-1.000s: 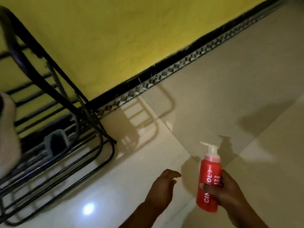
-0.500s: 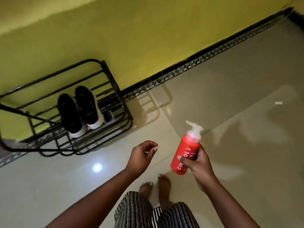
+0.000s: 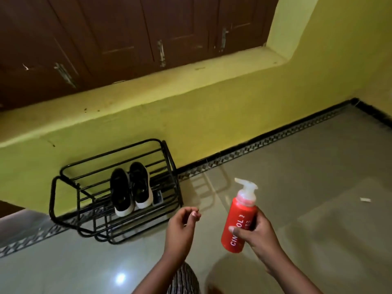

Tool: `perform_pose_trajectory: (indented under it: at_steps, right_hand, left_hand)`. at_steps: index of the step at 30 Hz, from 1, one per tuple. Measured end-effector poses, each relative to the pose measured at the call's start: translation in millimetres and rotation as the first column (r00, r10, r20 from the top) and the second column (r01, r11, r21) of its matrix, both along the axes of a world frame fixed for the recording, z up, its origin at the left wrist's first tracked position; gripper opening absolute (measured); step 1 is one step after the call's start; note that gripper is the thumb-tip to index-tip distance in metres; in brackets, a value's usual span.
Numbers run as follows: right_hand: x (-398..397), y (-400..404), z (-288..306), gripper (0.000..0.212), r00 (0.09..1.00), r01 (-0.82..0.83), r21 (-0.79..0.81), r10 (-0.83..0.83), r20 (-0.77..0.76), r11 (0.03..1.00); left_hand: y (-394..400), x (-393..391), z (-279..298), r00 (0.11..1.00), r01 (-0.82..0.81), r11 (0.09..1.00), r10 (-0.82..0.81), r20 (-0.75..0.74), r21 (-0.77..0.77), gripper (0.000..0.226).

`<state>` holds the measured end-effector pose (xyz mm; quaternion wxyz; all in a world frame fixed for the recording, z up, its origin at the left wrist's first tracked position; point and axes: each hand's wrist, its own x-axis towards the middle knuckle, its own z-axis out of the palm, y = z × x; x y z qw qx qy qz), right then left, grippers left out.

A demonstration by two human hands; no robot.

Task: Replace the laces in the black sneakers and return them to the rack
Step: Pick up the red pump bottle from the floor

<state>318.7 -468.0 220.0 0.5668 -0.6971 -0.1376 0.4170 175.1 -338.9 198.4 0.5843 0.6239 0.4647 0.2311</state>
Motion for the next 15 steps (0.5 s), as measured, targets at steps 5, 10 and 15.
perform_pose_trajectory:
  at_steps: [5,10,15]
  right_hand:
    - [10,43,14,0.06,0.999,0.005,0.036,-0.007,0.034,0.999]
    - [19,112,28,0.065,0.993,-0.042,0.054,0.035,0.115,0.998]
    - [23,197,39,0.067,0.971,-0.101,0.062,0.085,0.223,0.993]
  left_hand:
    - [36,11,16,0.996,-0.037,0.999,0.036,0.078,0.007,0.016]
    - [104,25,30,0.993,-0.041,0.997,0.033,0.114,0.07,0.016]
    - [187,33,47,0.986,-0.032,0.994,0.013,0.169,0.109,0.018]
